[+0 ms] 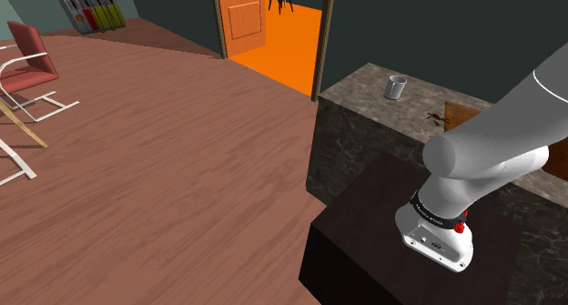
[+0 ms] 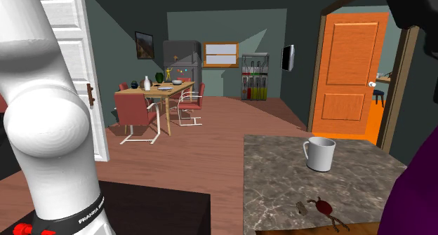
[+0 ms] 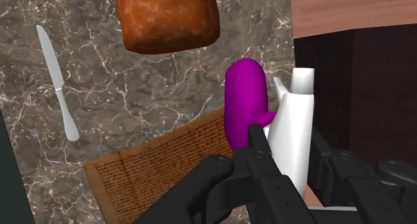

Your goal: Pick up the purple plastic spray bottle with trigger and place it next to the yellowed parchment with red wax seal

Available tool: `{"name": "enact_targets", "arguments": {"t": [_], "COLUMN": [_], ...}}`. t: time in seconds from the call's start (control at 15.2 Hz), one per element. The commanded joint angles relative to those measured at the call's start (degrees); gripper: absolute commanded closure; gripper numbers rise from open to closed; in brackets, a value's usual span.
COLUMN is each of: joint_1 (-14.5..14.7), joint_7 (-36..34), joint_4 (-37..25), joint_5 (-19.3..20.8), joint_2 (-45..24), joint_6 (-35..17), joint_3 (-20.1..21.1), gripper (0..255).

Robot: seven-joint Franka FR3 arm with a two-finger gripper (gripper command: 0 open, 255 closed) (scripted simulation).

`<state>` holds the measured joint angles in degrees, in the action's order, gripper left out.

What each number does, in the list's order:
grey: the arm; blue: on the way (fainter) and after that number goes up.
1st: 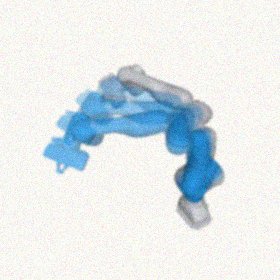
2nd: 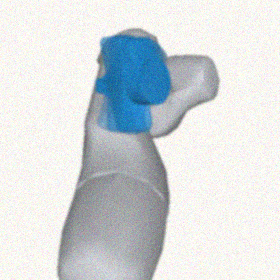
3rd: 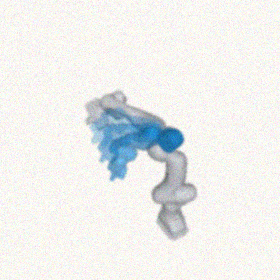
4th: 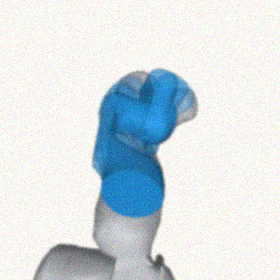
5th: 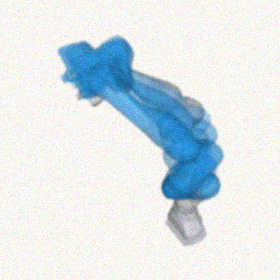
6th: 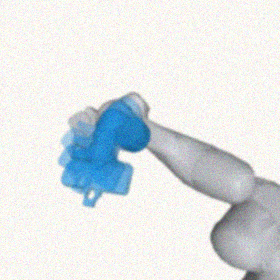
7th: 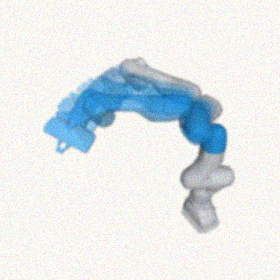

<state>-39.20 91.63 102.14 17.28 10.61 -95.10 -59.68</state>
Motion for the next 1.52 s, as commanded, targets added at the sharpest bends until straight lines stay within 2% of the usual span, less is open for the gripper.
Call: {"name": "enact_targets", "arguments": {"t": [0.0,0.79,1.45], "joint_1": [-0.14,-0.41,0.0], "joint_7": [-0.57,-1.69,-0.94], "joint_4": [1.91,10.74,16.79], "joint_5": [0.45,0.79,-1.01], "joint_2": [0.48,0.0,-3.11], "joint_6": [-1.58,-10.71,-18.84], "joint_3": [0.13,-1.32,-3.81], "gripper": [255,255,255]}}
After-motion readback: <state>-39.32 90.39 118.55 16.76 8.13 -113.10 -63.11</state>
